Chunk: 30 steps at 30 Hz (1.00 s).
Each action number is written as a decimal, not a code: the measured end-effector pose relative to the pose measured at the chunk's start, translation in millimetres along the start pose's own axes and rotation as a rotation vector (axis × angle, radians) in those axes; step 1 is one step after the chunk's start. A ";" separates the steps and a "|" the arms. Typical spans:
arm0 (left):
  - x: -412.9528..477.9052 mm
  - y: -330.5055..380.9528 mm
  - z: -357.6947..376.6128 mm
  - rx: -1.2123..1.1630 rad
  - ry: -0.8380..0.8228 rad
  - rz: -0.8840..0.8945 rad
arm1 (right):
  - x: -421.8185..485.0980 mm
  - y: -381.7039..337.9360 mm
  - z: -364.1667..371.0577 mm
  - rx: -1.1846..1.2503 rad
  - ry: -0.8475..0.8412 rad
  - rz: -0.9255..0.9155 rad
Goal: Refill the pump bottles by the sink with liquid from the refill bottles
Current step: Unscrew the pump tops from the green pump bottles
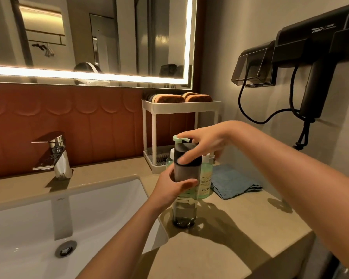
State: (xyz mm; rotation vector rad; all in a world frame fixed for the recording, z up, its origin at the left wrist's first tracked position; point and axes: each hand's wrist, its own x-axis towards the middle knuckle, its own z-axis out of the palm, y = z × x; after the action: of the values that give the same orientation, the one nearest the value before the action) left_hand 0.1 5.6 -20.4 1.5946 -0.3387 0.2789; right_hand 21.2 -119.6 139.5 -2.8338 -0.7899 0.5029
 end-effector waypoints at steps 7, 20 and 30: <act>-0.3 -1.4 2.4 -0.003 0.028 -0.010 | 12.3 -20.8 13.4 -0.340 0.342 0.082; -1.7 1.2 2.2 -0.015 0.017 -0.021 | 5.3 -34.3 -1.9 -0.286 0.065 0.192; -0.2 -3.2 1.8 0.051 0.019 -0.025 | 6.3 -32.6 -9.7 -0.284 -0.043 0.065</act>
State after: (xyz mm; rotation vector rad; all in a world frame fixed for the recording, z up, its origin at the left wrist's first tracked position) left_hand 1.1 4.0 -23.6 1.6438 -0.2986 0.2853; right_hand 14.4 -89.2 154.5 -3.1278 -0.8400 0.4987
